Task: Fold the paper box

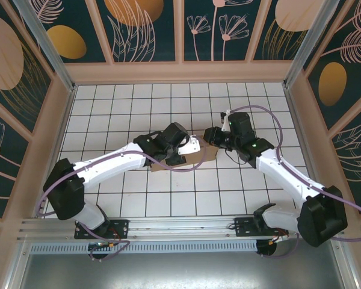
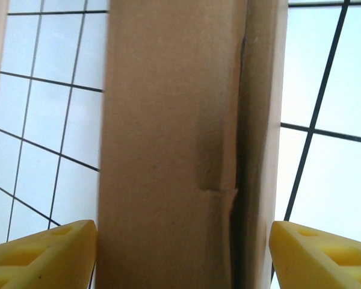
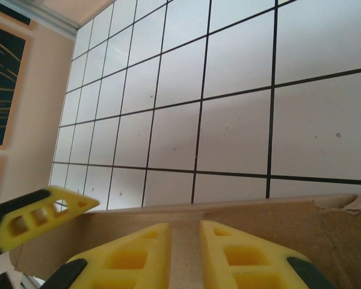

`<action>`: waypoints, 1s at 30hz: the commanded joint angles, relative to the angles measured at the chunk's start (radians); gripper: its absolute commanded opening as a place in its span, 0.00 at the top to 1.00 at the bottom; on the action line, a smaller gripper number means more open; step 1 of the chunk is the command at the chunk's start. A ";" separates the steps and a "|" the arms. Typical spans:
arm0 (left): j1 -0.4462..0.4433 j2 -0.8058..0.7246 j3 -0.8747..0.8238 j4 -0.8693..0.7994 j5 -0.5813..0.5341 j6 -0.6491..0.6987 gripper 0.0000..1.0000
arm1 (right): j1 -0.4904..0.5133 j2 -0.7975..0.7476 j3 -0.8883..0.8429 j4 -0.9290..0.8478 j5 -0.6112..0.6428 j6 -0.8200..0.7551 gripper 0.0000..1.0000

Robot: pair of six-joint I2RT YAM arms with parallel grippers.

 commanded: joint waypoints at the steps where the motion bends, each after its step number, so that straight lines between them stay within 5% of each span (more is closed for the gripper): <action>1: -0.002 -0.090 -0.009 0.080 0.018 -0.061 0.25 | 0.014 0.013 -0.033 -0.016 0.086 0.038 0.79; 11: 0.000 -0.320 -0.073 0.102 0.198 -0.299 0.35 | 0.021 0.038 -0.009 -0.008 0.112 0.044 0.78; 13: -0.001 -0.360 -0.085 0.171 0.175 -0.404 0.50 | 0.028 0.038 -0.009 -0.006 0.115 0.041 0.78; 15: 0.000 -0.367 -0.078 0.223 0.088 -0.560 0.96 | 0.037 0.037 -0.007 -0.007 0.121 0.037 0.78; 16: 0.000 -0.352 -0.061 0.222 0.065 -0.636 1.00 | 0.040 0.039 -0.006 -0.008 0.121 0.037 0.78; 24: 0.009 -0.249 -0.112 0.319 0.170 -1.091 1.00 | 0.039 0.048 -0.007 -0.012 0.136 0.037 0.78; 30: 0.041 -0.249 -0.240 0.419 0.158 -1.199 1.00 | 0.061 0.050 -0.008 -0.004 0.136 0.044 0.78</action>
